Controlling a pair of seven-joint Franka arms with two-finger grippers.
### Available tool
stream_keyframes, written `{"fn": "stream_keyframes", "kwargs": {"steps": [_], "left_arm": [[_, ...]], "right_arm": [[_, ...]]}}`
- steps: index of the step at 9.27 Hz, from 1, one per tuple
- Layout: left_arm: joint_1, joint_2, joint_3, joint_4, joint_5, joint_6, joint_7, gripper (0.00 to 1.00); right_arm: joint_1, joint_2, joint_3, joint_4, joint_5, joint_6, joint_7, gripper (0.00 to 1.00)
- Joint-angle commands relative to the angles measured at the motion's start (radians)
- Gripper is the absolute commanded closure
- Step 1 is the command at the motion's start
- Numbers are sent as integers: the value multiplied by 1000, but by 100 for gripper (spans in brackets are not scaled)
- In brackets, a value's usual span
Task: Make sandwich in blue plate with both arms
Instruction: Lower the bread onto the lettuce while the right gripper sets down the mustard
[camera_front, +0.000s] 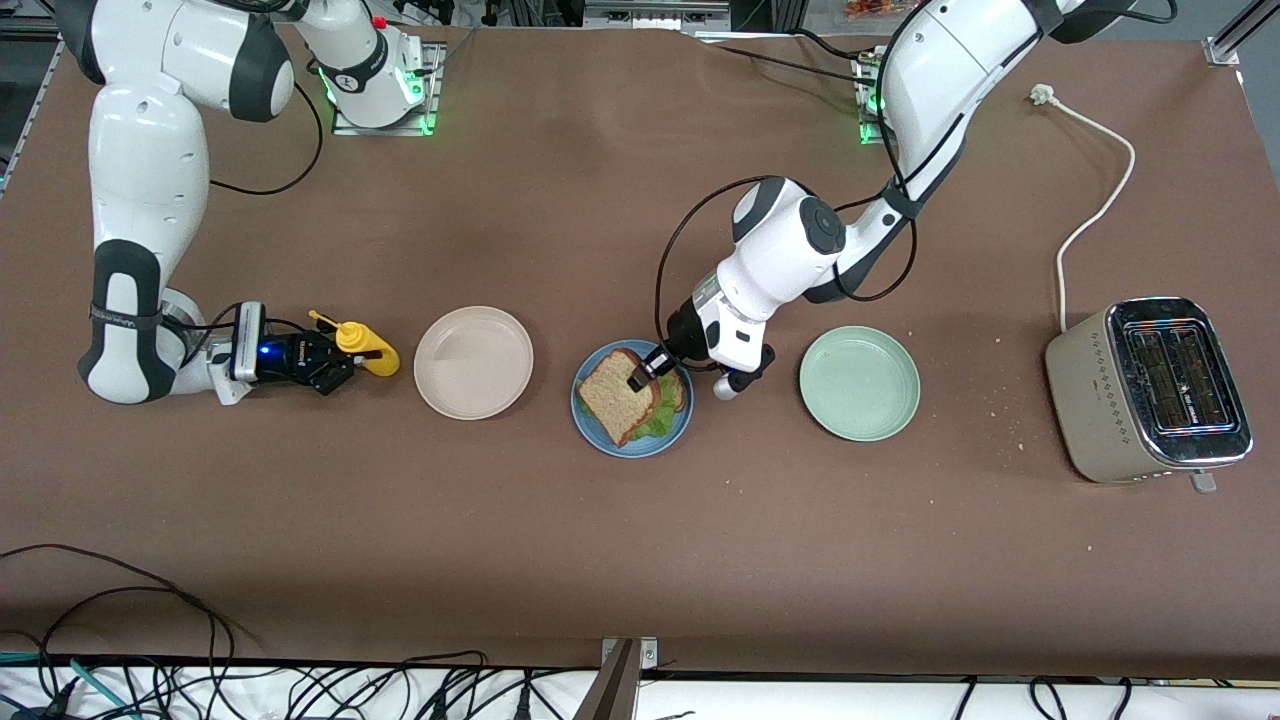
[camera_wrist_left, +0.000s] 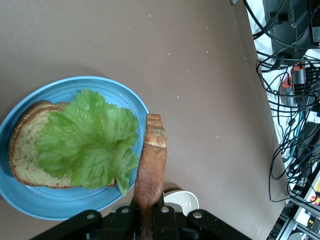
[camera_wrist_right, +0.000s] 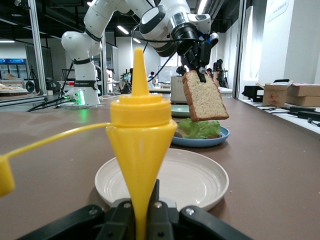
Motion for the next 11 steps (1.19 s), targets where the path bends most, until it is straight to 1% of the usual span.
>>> {"fn": "stream_keyframes", "kwargs": {"steps": [1,2,3,5,7,8,9,10,11], "left_arm": [[-18,11,8,27,18,10,-58,100],[-26,17,10,27,15,10,-59,100],[-28,21,10,25,19,10,-59,100],[-25,32,11,25,24,10,-53,100],[-26,35,16,22,25,10,-45,100],[-26,35,22,24,27,10,-44,100],[-23,34,22,24,28,9,-32,98],[-19,34,22,22,28,9,-15,89],[-15,32,22,19,28,9,2,80]], "right_arm": [[-2,11,7,-2,17,35,-45,74],[-2,11,7,-2,17,38,-45,49],[-2,11,7,-2,19,35,-32,0],[-11,4,-1,-1,14,40,-24,0],[-20,-13,-45,-1,-7,106,2,0],[-26,-12,-63,-2,-56,111,83,0],[-28,-12,-79,-1,-68,114,140,0],[-25,-16,-100,-1,-75,118,171,0],[-29,-19,-107,1,-76,115,213,0]]}}
